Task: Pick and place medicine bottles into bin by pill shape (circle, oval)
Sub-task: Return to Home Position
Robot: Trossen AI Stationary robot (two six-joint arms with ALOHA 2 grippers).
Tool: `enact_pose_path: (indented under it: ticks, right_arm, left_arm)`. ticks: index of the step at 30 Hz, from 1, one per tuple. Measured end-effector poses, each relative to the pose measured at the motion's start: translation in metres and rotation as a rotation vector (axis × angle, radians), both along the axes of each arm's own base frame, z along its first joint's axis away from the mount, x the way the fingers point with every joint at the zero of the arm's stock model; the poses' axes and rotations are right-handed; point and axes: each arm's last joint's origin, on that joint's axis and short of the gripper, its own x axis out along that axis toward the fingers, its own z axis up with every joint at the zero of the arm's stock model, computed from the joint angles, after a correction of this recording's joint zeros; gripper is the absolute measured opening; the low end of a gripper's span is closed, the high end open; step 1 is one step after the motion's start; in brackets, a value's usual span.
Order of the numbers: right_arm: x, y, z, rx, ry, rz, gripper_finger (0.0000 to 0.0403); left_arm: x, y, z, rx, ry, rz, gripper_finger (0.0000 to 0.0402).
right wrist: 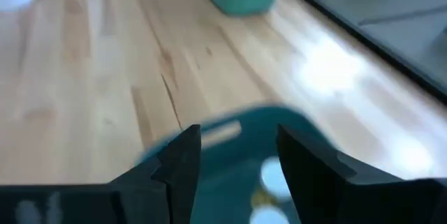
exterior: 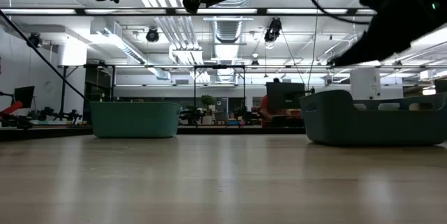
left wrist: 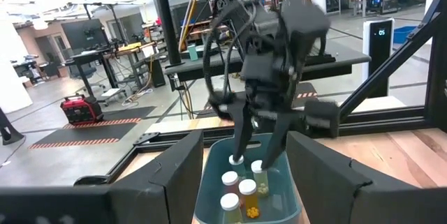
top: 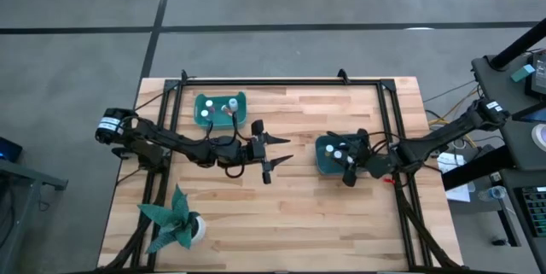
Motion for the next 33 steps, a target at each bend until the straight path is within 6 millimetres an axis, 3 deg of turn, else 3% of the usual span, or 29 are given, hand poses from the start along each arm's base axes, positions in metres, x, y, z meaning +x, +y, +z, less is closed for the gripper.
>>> enact_pose_path:
  ticks: [8,16,25,33]
  right_arm:
    - [0.019,0.009,0.045,-0.095,-0.182,0.123,0.0166]
    - [0.037,0.014,0.064,-0.233,-0.381,0.281,0.0144]
    - [0.054,-0.019,0.064,-0.238,-0.430,0.335,0.0117]
    - [0.050,-0.046,0.073,-0.280,-0.467,0.352,0.0099]
  left_arm:
    - [-0.011,-0.007,0.010,0.011,0.044,-0.044,0.0190]
    - [-0.037,-0.004,0.022,0.058,0.154,-0.091,0.0190]
    - [-0.075,0.005,0.023,0.102,0.129,-0.082,0.0190]
    - [-0.110,0.017,0.024,0.115,0.081,-0.047,0.0190]
